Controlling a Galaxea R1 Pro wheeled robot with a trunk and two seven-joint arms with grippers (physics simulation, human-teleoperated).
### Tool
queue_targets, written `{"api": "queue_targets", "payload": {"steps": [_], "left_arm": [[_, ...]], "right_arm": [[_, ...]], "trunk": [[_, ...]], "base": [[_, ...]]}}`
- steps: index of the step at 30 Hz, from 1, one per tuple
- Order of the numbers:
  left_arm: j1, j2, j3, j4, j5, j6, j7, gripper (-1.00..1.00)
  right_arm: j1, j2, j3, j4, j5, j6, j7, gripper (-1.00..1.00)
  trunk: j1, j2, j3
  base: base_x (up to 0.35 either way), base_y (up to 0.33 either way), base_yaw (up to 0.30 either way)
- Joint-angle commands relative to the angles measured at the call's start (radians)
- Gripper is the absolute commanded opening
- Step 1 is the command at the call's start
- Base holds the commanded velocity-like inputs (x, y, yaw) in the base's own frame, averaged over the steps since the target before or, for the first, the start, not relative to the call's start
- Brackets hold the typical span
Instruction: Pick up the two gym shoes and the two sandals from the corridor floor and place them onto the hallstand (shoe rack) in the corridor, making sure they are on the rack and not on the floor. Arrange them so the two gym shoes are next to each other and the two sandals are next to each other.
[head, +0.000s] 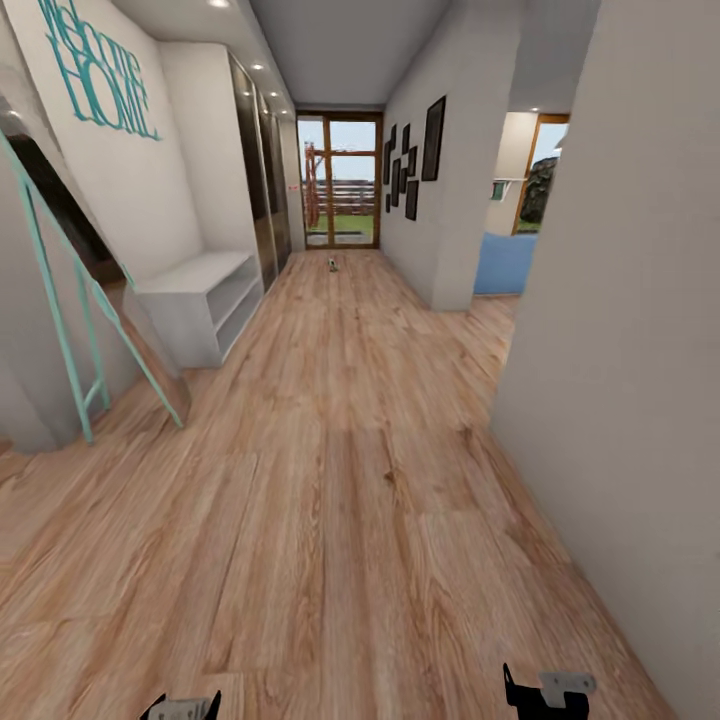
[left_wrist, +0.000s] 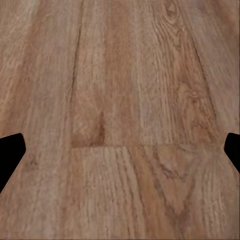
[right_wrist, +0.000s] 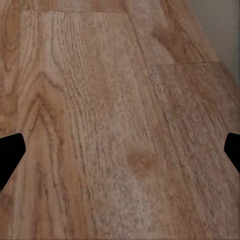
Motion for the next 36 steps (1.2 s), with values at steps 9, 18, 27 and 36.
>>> {"api": "queue_targets", "payload": {"steps": [9,18,27,36], "left_arm": [[0.003,-0.006,0.014,0.004,0.003,-0.003,-0.007,1.0],[0.003,-0.006,0.015,0.005,0.004,-0.003,-0.006,1.0],[0.003,-0.007,0.014,0.005,0.004,-0.004,-0.006,1.0],[0.003,-0.006,0.015,0.005,0.004,-0.005,-0.006,1.0]], "right_arm": [[-0.001,0.0,-0.006,0.002,0.011,-0.002,-0.004,1.0],[-0.001,0.0,-0.006,0.002,0.012,-0.002,-0.003,1.0],[-0.001,0.0,-0.006,0.002,0.012,-0.002,-0.003,1.0],[-0.001,-0.001,-0.006,0.003,0.012,-0.002,-0.005,1.0]], "trunk": [[0.0,0.0,-0.001],[0.0,0.0,-0.001],[0.0,0.0,-0.001],[0.0,0.0,-0.001]], "base": [[0.336,0.0,-0.044],[0.338,0.0,0.018],[0.339,0.0,0.17],[0.339,0.0,0.037]]}}
